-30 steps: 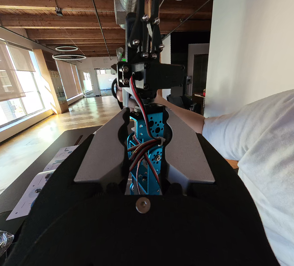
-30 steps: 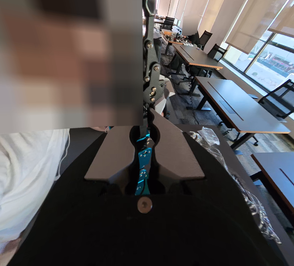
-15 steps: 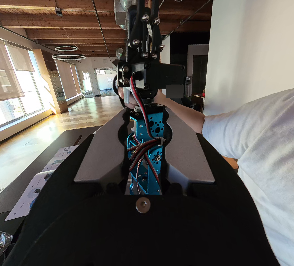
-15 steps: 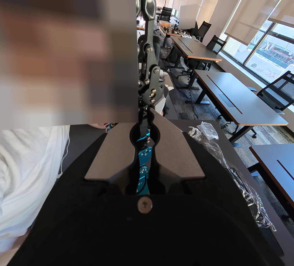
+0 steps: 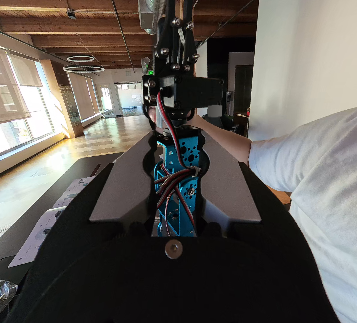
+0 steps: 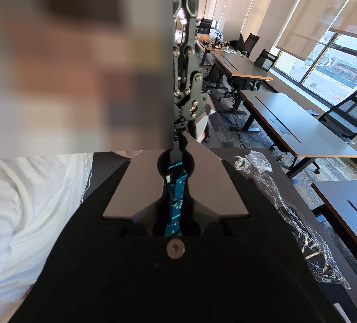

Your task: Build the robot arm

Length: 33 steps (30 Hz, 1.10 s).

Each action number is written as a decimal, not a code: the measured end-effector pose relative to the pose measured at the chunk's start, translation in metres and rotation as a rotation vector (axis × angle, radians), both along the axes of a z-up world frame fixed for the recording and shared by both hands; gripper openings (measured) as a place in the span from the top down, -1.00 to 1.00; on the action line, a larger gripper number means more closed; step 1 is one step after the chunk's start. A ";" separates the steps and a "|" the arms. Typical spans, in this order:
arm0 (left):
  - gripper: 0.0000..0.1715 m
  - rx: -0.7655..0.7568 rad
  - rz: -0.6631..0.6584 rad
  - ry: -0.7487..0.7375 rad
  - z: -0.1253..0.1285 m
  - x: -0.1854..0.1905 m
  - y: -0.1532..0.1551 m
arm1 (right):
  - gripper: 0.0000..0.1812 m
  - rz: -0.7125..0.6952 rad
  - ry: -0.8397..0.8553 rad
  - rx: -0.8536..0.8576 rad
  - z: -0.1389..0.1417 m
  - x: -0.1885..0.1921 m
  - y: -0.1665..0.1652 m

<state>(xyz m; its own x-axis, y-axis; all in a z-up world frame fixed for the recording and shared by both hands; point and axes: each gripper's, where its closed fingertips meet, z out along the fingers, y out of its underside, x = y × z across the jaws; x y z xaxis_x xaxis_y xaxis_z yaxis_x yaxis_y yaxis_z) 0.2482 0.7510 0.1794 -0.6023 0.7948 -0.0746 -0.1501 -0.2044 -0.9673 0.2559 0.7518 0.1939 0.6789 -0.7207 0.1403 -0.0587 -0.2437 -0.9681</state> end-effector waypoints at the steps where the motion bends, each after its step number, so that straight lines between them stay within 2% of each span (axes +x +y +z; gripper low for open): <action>1: 0.53 0.000 0.000 0.000 0.000 0.000 0.000 | 0.97 0.007 0.003 -0.002 0.000 0.000 0.003; 14: 0.52 -0.001 0.001 -0.004 0.000 0.001 0.000 | 0.97 -0.017 0.019 -0.017 0.000 0.003 0.001; 23: 0.37 0.030 0.002 0.037 0.010 0.013 0.013 | 0.97 -0.046 -0.070 0.002 -0.002 0.003 -0.013; 28: 0.25 0.094 0.167 0.045 0.006 0.025 0.019 | 0.98 -0.032 -0.177 -0.007 -0.006 -0.007 -0.021; 33: 0.25 0.135 0.447 0.121 0.000 0.031 0.030 | 0.97 -0.024 -0.312 -0.029 -0.013 -0.006 -0.028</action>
